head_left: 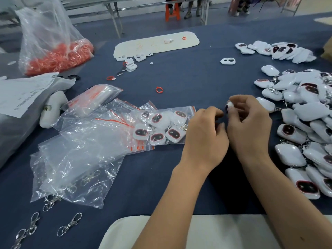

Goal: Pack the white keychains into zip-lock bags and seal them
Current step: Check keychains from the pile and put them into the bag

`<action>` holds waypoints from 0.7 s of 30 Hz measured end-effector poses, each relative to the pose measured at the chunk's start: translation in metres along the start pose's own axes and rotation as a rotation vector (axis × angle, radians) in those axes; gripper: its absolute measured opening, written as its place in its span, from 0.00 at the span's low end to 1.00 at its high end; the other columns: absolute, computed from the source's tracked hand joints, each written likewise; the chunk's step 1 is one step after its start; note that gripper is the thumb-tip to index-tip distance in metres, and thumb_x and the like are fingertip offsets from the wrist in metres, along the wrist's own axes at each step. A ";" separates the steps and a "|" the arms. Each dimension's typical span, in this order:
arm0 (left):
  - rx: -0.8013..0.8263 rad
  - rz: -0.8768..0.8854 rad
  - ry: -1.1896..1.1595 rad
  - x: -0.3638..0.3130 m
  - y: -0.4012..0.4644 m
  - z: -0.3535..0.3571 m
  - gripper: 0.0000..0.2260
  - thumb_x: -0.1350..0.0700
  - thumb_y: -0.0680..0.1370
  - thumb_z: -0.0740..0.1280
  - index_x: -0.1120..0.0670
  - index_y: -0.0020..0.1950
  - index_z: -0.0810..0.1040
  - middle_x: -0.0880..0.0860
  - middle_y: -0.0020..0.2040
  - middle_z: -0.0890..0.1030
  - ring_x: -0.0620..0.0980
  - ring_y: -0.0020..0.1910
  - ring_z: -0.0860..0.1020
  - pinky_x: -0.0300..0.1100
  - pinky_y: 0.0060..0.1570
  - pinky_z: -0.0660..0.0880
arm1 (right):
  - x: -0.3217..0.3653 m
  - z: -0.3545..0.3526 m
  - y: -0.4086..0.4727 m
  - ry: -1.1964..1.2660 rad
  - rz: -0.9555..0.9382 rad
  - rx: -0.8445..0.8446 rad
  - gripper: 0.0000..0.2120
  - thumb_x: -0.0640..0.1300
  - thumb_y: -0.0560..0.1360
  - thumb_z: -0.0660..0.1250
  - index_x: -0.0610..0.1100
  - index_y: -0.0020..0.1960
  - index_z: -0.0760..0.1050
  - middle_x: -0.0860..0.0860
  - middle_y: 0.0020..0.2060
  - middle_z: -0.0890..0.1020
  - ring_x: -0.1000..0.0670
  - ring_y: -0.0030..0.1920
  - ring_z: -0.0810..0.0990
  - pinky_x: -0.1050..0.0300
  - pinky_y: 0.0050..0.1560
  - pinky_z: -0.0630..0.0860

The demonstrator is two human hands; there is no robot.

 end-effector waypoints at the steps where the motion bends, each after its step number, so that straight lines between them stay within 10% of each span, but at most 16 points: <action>1: -0.012 -0.036 -0.036 0.003 0.001 -0.001 0.06 0.63 0.79 0.67 0.59 0.55 0.81 0.54 0.52 0.83 0.53 0.53 0.80 0.50 0.57 0.76 | -0.004 0.002 0.001 0.064 0.032 0.007 0.07 0.40 0.82 0.67 0.47 0.58 0.81 0.59 0.44 0.84 0.60 0.46 0.83 0.62 0.54 0.78; 9: -0.150 -0.165 -0.283 0.014 0.001 -0.015 0.02 0.58 0.80 0.71 0.52 0.47 0.81 0.43 0.41 0.83 0.35 0.41 0.81 0.26 0.42 0.73 | -0.025 0.018 0.002 0.523 0.254 0.104 0.10 0.38 0.77 0.75 0.47 0.57 0.83 0.51 0.46 0.89 0.50 0.49 0.89 0.56 0.49 0.84; 14: -0.198 -0.244 -0.408 0.024 0.001 -0.017 0.03 0.59 0.79 0.72 0.54 0.49 0.79 0.47 0.44 0.83 0.50 0.44 0.85 0.51 0.51 0.83 | -0.029 0.028 0.000 0.651 0.337 0.172 0.09 0.35 0.77 0.74 0.43 0.56 0.84 0.45 0.49 0.89 0.43 0.53 0.88 0.43 0.58 0.84; 21: -0.176 -0.268 -0.430 0.024 0.000 -0.015 0.05 0.55 0.80 0.72 0.56 0.47 0.81 0.50 0.42 0.84 0.54 0.46 0.85 0.57 0.51 0.82 | -0.021 0.030 -0.004 0.787 0.369 0.253 0.06 0.34 0.78 0.72 0.41 0.54 0.83 0.41 0.49 0.88 0.42 0.48 0.88 0.51 0.47 0.84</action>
Point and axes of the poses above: each hand's wrist, its own y-axis towards the middle knuckle, its own z-axis out of the palm, x = y × z, the point moved 9 cm from there along y, towards the middle knuckle
